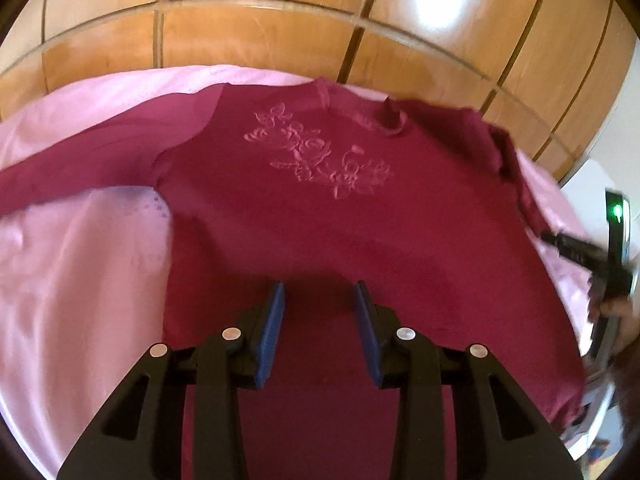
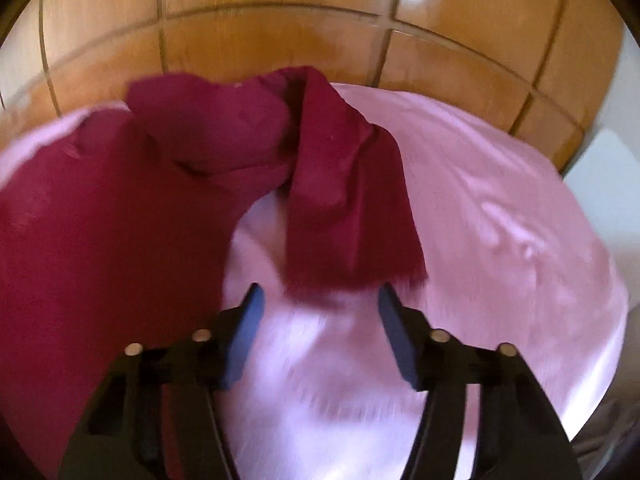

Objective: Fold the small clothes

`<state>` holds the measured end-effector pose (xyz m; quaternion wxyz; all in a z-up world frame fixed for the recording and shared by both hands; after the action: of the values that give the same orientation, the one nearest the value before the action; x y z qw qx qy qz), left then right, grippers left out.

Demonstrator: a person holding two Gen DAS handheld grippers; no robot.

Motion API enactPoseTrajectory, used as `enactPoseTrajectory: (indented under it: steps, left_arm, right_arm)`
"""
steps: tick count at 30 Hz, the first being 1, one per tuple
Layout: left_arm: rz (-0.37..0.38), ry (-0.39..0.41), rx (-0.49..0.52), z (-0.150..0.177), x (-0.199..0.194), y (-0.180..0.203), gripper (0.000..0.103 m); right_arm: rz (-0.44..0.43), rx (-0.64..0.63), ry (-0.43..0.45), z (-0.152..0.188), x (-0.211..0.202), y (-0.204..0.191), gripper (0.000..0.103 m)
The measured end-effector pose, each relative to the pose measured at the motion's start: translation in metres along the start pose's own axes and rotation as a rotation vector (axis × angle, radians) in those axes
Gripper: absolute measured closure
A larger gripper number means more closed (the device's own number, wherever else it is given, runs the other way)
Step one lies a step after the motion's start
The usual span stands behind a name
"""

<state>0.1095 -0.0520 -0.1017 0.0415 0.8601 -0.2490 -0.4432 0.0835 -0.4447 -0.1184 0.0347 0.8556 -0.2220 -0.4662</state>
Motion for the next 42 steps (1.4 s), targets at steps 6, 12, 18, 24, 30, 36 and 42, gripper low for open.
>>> enactPoseTrajectory:
  steps: [6,12,18,24,30,36,42]
  left_arm:
    - [-0.028,-0.015,0.022,0.005,0.017,-0.008,0.068]
    - [-0.043,0.004,0.055,0.009,0.02,-0.005,0.065]
    - [-0.035,-0.005,0.044,0.007,0.02,-0.007,0.065]
    - [-0.047,-0.018,0.05,0.005,0.022,-0.006,0.065]
    - [-0.063,-0.028,0.052,0.004,0.023,-0.005,0.065]
    - [-0.048,-0.056,0.036,-0.002,0.018,-0.005,0.065]
    - [-0.043,0.043,-0.095,-0.022,-0.014,-0.035,0.065]
  right_arm:
    - [-0.025,0.135,0.036,-0.014,-0.017,0.054,0.098]
    - [-0.007,0.389,0.21,-0.039,-0.096,0.162,0.099]
    - [0.189,0.537,0.258,-0.06,-0.104,0.254,0.099]
    - [0.406,0.507,0.117,-0.074,-0.027,0.301,0.099]
    - [0.493,0.479,-0.09,-0.041,0.053,0.299,0.097]
    - [0.504,0.415,-0.017,-0.031,0.041,0.256,0.021]
    - [0.2,0.258,0.083,-0.061,0.012,0.136,0.011]
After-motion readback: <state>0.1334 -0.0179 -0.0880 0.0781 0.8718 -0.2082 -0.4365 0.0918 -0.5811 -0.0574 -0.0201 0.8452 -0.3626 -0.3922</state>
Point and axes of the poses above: each gripper's, at about its wrist camera, not at the fingertips, and x roughly the way its jaws point, y to its right, z to its underside, the point moved 5 cm from there along x, roughly the way its jaws point, and after that the axes turned 5 degrees about z, right-handed, at the moved point
